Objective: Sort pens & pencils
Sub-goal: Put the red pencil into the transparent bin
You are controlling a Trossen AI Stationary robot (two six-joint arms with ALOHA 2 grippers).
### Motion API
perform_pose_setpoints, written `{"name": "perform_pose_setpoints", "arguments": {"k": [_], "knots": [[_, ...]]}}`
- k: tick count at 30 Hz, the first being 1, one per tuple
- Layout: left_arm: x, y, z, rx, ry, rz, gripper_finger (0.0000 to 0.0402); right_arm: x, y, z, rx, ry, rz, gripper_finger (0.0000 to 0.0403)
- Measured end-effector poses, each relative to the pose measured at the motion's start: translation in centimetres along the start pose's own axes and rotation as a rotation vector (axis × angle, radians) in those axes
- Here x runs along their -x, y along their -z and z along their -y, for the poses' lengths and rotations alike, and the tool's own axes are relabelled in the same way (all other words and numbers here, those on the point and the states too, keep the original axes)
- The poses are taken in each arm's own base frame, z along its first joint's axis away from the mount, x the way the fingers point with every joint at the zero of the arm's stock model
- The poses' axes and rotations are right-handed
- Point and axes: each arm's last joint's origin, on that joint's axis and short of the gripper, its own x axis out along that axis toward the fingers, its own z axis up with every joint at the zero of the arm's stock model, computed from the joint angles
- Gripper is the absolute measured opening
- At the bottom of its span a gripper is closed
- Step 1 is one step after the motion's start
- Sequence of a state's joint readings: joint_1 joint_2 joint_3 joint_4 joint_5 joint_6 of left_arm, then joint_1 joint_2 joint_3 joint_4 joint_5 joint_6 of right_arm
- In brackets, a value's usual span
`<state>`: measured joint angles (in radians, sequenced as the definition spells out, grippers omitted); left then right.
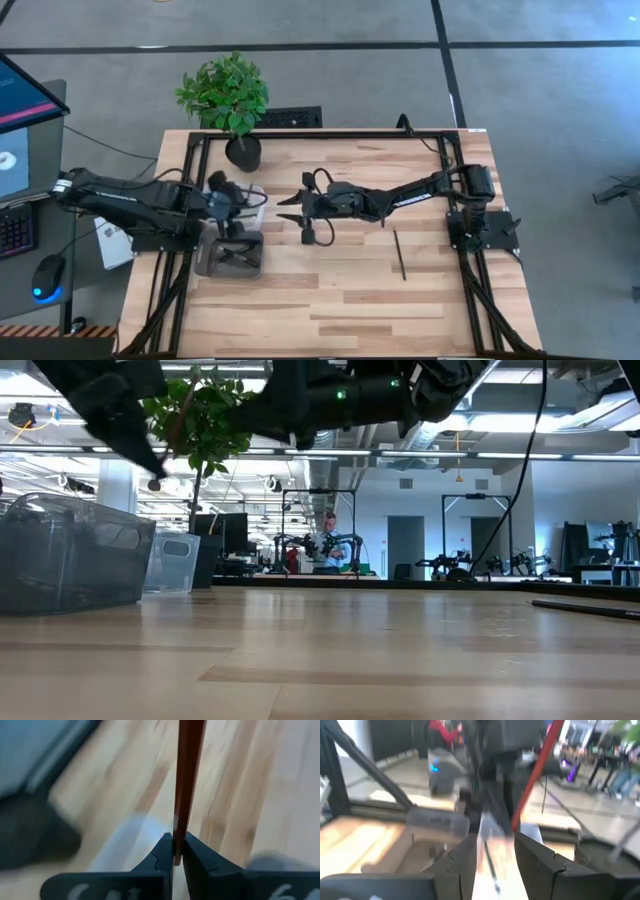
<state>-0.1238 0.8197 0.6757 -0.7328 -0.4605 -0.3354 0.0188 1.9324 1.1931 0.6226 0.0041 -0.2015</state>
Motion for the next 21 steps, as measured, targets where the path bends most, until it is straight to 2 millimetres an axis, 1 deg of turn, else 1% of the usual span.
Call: {"name": "perform_pose_setpoints", "arguments": {"k": [4,6,9,11,16,21], "knots": [[1.8,0.8,-1.1,0.109,-0.079,-0.233,0.0007,0.0,1.0,-0.1,-0.017,0.006,-0.104,0.0157],[2.4,1.2,-1.6,0.154,-0.118,-0.317,0.0007,0.1,1.7,0.0,-0.017,0.0,-0.173,0.0155],[2.8,2.0,-1.8,0.187,-0.124,-0.435,0.0007,0.3,2.5,0.1,-0.018,-0.009,-0.257,0.0151],[2.7,2.2,-1.8,0.202,-0.132,-0.486,0.0007,0.5,2.9,0.3,-0.035,-0.007,-0.3,0.0149],[1.5,2.4,-1.5,0.174,-0.19,-0.657,0.0007,0.7,3.5,1.0,-0.104,0.013,-0.364,0.0146],[-1.1,2.2,-1.2,0.09,-0.183,-0.859,0.0007,0.7,3.5,1.1,-0.115,0.017,-0.363,0.0146]]}}
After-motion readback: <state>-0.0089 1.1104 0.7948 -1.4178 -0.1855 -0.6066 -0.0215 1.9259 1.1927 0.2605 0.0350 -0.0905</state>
